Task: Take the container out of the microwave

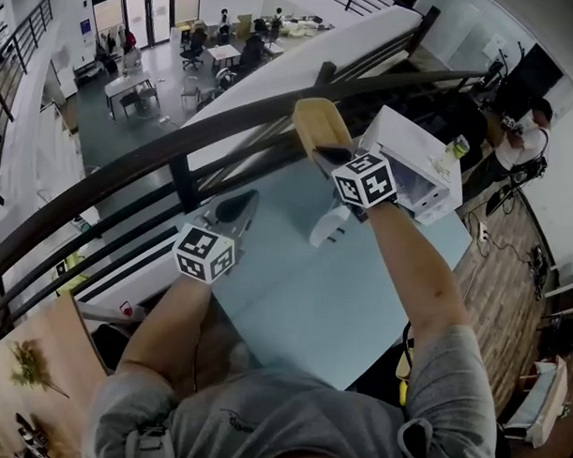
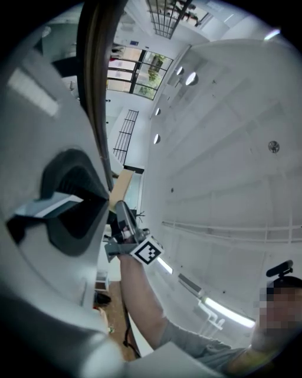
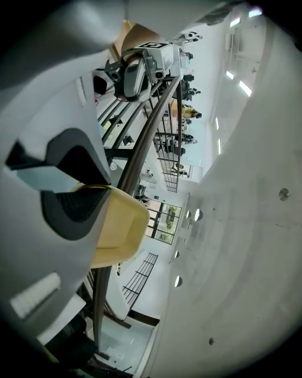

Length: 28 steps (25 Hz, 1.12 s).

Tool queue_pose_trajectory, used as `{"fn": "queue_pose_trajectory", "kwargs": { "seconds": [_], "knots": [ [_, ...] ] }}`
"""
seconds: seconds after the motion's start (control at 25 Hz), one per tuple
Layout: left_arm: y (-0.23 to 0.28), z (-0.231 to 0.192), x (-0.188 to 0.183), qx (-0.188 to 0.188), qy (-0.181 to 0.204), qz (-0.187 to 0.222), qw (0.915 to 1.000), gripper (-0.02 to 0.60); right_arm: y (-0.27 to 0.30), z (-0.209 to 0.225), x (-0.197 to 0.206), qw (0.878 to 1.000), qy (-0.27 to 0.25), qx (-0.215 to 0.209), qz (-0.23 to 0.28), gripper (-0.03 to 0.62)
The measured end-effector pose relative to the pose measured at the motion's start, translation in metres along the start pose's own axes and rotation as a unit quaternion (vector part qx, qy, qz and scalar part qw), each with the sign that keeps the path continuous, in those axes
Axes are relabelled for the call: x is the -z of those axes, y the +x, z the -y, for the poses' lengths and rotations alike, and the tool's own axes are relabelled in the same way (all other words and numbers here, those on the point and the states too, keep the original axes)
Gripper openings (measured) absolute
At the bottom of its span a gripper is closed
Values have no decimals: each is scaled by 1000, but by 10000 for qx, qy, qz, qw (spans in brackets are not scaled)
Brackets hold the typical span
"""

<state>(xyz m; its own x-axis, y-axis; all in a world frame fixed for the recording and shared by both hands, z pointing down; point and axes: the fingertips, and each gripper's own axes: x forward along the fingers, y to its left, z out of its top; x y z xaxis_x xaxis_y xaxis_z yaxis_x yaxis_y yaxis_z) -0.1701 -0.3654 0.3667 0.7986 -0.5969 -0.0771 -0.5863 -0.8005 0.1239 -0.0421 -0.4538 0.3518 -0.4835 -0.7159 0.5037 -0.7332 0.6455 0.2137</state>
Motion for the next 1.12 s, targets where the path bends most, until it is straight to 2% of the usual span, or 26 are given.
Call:
{"fn": "queue_pose_trajectory", "kwargs": {
  "seconds": [0.44,0.84,1.12],
  "knots": [
    [-38,-87,57,-603,-168,-252,9977,26,124,-67,31,9982,144,-556,-151,21],
    [-63,-127,98,-850,-335,-385,9951,26,188,-103,83,9957,387,-702,-462,21],
    [-78,-136,132,-954,-508,-575,9925,26,215,-120,127,9934,568,-736,-674,21]
  ]
}}
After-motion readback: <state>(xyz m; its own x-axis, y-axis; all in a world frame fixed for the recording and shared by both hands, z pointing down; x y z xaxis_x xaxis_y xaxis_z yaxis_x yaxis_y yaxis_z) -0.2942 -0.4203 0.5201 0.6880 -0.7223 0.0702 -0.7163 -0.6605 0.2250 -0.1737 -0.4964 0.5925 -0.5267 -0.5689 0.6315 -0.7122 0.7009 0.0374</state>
